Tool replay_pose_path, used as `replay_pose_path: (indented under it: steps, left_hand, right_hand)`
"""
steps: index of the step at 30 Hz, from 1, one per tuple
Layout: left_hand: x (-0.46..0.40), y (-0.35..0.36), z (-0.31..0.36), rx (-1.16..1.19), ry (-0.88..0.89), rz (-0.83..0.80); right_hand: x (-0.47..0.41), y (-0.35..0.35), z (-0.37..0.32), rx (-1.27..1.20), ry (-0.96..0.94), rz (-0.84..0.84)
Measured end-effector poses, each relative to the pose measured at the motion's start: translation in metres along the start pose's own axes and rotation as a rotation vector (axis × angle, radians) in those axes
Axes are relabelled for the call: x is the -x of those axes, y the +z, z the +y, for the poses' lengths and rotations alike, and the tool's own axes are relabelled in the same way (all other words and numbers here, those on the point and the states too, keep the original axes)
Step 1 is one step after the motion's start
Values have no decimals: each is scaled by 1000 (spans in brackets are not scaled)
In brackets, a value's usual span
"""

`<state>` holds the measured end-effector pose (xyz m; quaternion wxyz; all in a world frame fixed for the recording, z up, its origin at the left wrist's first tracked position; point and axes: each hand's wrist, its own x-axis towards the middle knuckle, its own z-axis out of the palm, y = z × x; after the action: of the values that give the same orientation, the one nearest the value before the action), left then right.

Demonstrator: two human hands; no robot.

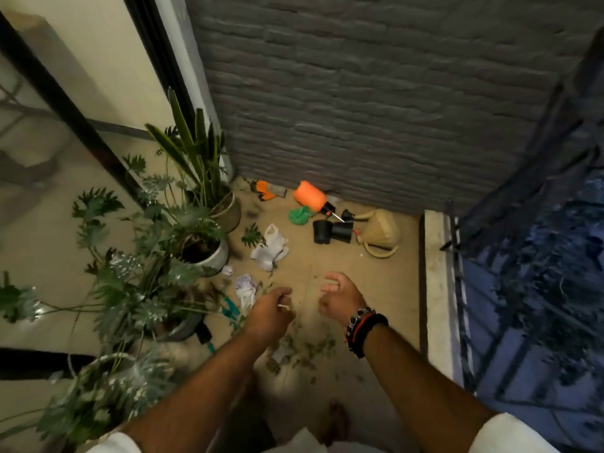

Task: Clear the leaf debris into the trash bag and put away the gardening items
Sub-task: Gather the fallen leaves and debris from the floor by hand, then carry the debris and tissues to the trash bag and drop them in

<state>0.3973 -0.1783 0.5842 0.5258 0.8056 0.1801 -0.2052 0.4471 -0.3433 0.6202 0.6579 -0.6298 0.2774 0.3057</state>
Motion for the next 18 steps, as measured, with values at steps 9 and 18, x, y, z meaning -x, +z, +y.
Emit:
replay_pose_path:
  steps: [9, 18]
  left_hand:
    - [-195, -32, 1, -188, 68, -108]
    - [-454, 24, -135, -470, -43, -46]
  right_hand:
    - [-137, 11, -64, -115, 38, 128]
    - [-404, -21, 2, -444, 275, 51]
